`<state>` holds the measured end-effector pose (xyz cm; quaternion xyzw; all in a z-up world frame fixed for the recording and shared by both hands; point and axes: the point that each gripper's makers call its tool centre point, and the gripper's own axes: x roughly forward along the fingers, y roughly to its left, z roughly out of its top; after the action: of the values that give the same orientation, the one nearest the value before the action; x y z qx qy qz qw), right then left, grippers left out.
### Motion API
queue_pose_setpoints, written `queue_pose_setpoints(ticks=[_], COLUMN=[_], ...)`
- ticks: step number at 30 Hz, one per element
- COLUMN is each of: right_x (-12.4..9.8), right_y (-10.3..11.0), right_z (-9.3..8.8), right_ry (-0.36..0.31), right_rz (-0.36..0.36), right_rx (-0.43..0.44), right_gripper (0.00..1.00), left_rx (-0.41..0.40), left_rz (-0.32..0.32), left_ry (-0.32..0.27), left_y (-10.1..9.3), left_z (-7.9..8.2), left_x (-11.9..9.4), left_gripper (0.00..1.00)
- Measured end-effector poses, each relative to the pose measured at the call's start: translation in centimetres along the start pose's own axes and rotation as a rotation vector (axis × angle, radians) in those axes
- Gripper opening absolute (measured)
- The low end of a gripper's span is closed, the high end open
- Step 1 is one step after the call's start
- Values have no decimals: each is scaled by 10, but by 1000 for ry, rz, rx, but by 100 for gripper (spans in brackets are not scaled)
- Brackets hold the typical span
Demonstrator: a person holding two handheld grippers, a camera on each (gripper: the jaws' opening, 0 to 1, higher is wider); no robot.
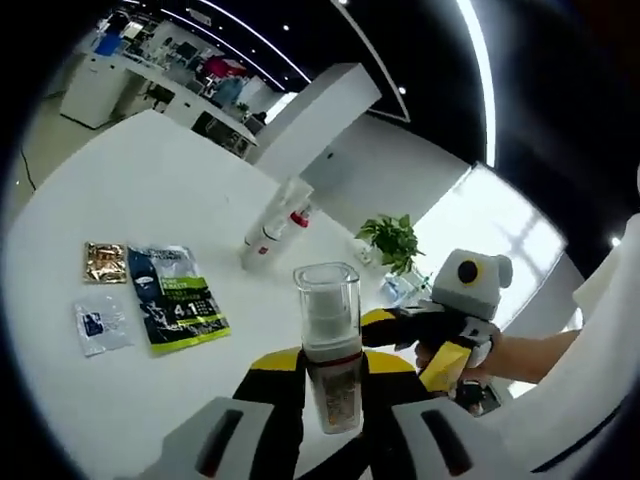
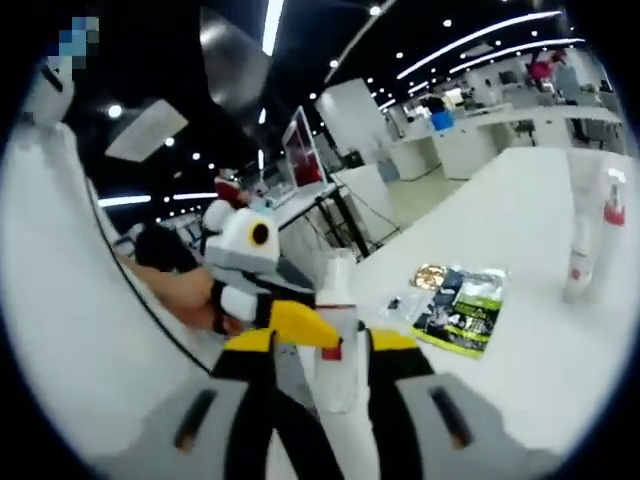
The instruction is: Arrange the skincare products in the storage area until every visible bottle or jar stands upright without overlapping.
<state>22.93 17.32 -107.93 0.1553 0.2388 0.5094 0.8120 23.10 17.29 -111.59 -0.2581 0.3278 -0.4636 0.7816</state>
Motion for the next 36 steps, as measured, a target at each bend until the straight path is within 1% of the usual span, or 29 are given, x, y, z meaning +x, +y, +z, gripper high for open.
queue_pose_setpoints(ticks=[1, 4, 6, 8, 11, 12, 13, 16, 18, 21, 22, 26, 30, 33, 34, 35, 36], right_x=[-2, -3, 0, 2, 0, -1, -2, -5, -6, -8, -8, -6, -5, -7, -8, -11, -13], right_y=[-2, -6, -5, -4, 5, 7, 9, 14, 15, 14, 14, 11, 4, -3, -4, -9, -12], right_z=[6, 13, 12, 8, 0, -1, -2, -7, -10, -13, -15, -17, -15, -8, -6, -2, -1], right_ry=[-23, -34, 1, 35, 102, 113, 121, 148, 165, 180, 189, 190, 178, 148, 139, 116, 106], right_rz=[-1, -12, -9, -3, 38, 44, 53, 68, 65, 59, 56, 35, 6, -21, -28, -50, -62], right_rx=[23, 29, 0, -17, -67, -70, -72, -81, -96, -76, -61, -93, -108, -118, -117, -112, -106], right_gripper=[33, 32, 31, 31, 28, 28, 28, 22, 21, 20, 20, 19, 19, 19, 19, 19, 19], left_rx=[42, 82, 103, 139, 182, 198, 212, 233, 244, 254, 255, 264, 273, 280, 280, 282, 277], left_rz=[-5, -20, -31, -63, -157, -176, -187, -213, -221, -233, -234, -228, -187, -130, -127, -116, -105], left_ry=[31, 54, 69, 92, 115, 128, 134, 156, 169, 188, 191, 196, 194, 167, 168, 164, 161], left_y=[-2, -6, -9, -18, -36, -40, -42, -47, -47, -48, -48, -44, -37, -26, -25, -21, -18], left_z=[-3, -6, -9, -13, -20, -22, -24, -28, -30, -34, -35, -35, -33, -25, -25, -23, -21], left_x=[2, 5, 7, 10, 12, 12, 12, 13, 14, 14, 14, 16, 19, 21, 21, 20, 19], left_gripper=[20, 20, 20, 20, 20, 20, 20, 20, 20, 20, 21, 21, 21, 29, 32, 33, 35])
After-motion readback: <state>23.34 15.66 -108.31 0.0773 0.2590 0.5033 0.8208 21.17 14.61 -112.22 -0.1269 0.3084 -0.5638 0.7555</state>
